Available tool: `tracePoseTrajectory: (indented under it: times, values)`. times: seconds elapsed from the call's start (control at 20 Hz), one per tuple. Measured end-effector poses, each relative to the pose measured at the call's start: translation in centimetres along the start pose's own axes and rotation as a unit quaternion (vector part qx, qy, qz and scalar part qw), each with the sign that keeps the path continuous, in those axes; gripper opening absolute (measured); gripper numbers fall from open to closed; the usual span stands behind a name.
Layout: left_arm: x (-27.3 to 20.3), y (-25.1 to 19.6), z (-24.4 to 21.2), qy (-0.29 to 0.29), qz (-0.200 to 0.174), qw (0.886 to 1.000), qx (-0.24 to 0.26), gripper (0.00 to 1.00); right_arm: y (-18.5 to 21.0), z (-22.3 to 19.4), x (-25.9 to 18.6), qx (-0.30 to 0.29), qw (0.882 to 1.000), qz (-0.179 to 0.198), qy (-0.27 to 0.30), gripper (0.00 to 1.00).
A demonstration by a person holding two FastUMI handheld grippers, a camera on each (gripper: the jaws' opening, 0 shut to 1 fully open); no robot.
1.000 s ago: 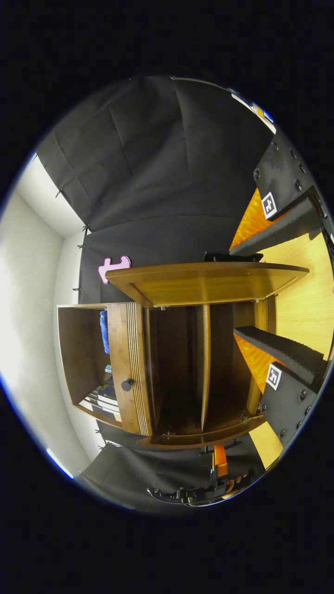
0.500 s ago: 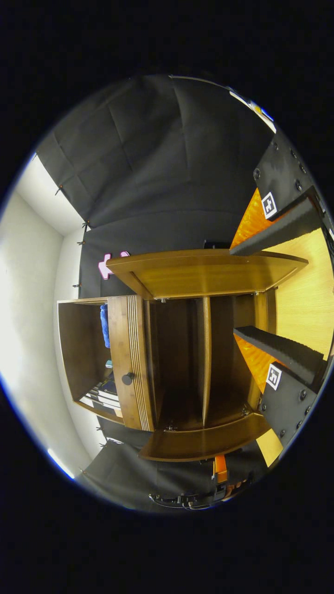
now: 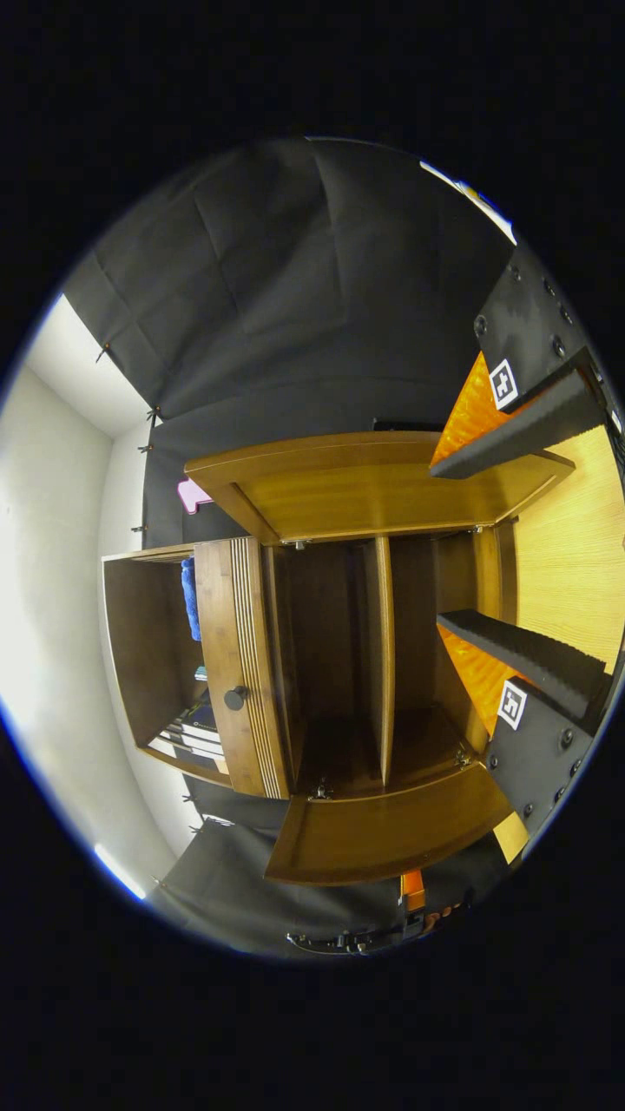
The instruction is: Open the right door of the double-door shoe cabinet with the right hand, and open the left door with the left hand.
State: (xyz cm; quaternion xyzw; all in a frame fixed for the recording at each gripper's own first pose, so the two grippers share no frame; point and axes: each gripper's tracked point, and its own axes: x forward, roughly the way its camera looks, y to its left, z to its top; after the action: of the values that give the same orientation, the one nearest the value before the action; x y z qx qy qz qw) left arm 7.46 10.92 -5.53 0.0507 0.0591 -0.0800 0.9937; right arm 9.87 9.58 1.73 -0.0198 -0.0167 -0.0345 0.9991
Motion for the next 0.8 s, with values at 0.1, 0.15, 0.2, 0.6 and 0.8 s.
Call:
tracePoseTrajectory:
  times: [0.1,0.15,0.2,0.6,0.8]
  values:
    - [0.1,0.7,0.0,0.001,-0.001,1.000,-0.005,0.01,0.3,0.2,-0.1,-0.001,1.000,0.001,-0.003,0.89]
    - [-0.1,1.0,0.0,0.002,-0.003,1.000,-0.008,0.01,0.5,0.2,-0.1,-0.002,1.000,0.002,-0.004,0.89]
    - [-0.1,1.4,0.0,0.002,-0.005,1.000,-0.010,0.01,0.7,0.2,-0.1,-0.004,1.000,0.002,-0.004,0.89]
    - [-1.4,3.7,-0.2,-0.004,-0.008,1.000,-0.001,0.01,2.9,0.0,0.0,-0.018,1.000,0.016,-0.002,0.89]
    - [-2.3,3.9,-1.0,0.011,0.011,1.000,-0.014,0.01,3.4,-0.2,0.1,-0.019,1.000,0.023,0.001,0.89]
